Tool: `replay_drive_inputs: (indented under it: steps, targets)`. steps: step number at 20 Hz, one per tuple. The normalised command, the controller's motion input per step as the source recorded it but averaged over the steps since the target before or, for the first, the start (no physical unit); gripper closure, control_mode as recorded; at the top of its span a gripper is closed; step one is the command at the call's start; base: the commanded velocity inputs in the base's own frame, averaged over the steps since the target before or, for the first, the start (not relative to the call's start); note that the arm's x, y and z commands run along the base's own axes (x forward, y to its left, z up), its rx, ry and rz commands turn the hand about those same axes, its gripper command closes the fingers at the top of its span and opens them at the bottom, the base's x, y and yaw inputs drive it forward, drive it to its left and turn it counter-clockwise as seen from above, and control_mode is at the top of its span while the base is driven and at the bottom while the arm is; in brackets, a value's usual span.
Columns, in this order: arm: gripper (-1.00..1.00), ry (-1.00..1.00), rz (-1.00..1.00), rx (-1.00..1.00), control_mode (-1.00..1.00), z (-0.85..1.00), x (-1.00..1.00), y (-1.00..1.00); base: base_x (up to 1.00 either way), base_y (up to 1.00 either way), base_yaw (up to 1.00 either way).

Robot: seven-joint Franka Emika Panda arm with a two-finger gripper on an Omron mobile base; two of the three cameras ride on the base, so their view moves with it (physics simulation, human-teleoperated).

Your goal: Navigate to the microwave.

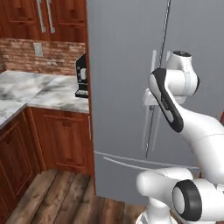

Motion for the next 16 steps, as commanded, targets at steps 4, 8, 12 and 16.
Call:
replay_drive_inputs:
  steps: [4, 8, 12, 16]
  targets:
    - [-1.0, 0.0, 0.0, 0.0, 1.0, 0.0, 0.0, 0.0, -0.09, 0.0, 0.78]
    - [-1.0, 0.0, 0.0, 0.0, 1.0, 0.0, 0.0, 0.0, -0.09, 0.0, 0.8]
    - [-1.0, 0.0, 0.0, 0.0, 1.0, 0.0, 0.0, 0.0, -0.02, 0.0, 0.79]
    - [-1.0, 0.0, 0.0, 0.0, 1.0, 0.0, 0.0, 0.0, 0.0, 0.0, 0.78]
